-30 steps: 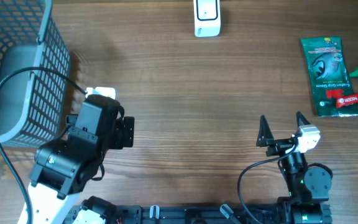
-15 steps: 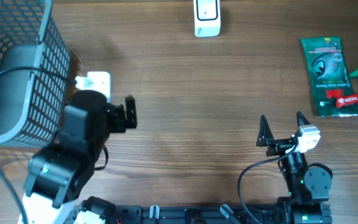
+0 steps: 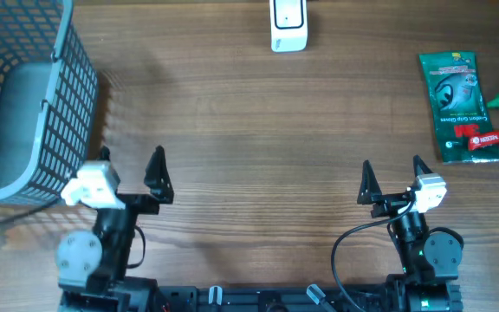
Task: Scan the item barcode
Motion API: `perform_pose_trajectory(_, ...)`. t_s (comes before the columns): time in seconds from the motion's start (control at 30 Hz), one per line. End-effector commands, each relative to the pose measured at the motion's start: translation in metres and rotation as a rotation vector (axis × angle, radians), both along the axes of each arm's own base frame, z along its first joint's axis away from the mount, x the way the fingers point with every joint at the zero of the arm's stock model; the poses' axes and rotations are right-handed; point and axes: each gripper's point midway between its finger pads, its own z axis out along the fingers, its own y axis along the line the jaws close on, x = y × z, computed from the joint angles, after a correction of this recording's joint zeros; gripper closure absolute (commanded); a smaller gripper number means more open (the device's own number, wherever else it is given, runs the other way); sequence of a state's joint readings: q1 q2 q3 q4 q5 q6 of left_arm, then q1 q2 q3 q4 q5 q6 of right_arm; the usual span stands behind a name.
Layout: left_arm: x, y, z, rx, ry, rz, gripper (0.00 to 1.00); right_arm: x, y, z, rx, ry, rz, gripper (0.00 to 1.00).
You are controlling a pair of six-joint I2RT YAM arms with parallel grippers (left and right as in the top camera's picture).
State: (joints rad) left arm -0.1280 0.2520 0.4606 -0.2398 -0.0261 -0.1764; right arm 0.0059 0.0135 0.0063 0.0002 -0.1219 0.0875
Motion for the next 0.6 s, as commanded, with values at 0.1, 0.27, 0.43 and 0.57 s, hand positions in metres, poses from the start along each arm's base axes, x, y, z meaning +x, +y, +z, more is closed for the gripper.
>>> perform_pose_trajectory(0.1, -0.005, -0.005, -0.017, 0.106, -0.158, -0.034, 0.0, 0.0, -0.002, 0.003, -0.009, -0.014, -0.014, 0.0)
perform_pose_trajectory(0.27, -0.005, 0.006, -0.041, 0.136, -0.152, 0.011, 0.0, 0.0, -0.002, 0.003, -0.009, -0.014, -0.014, 0.0)
perform_pose_trajectory(0.43, 0.004, 0.008, -0.074, 0.141, -0.09, 0.019, 0.0, 0.0, -0.002, 0.003, -0.009, -0.014, -0.014, 0.0)
perform_pose_trajectory(0.57, 0.009, 0.013, -0.102, 0.143, -0.035, 0.036, 0.0, 0.0, -0.002, 0.003, -0.009, -0.014, -0.014, 0.01)
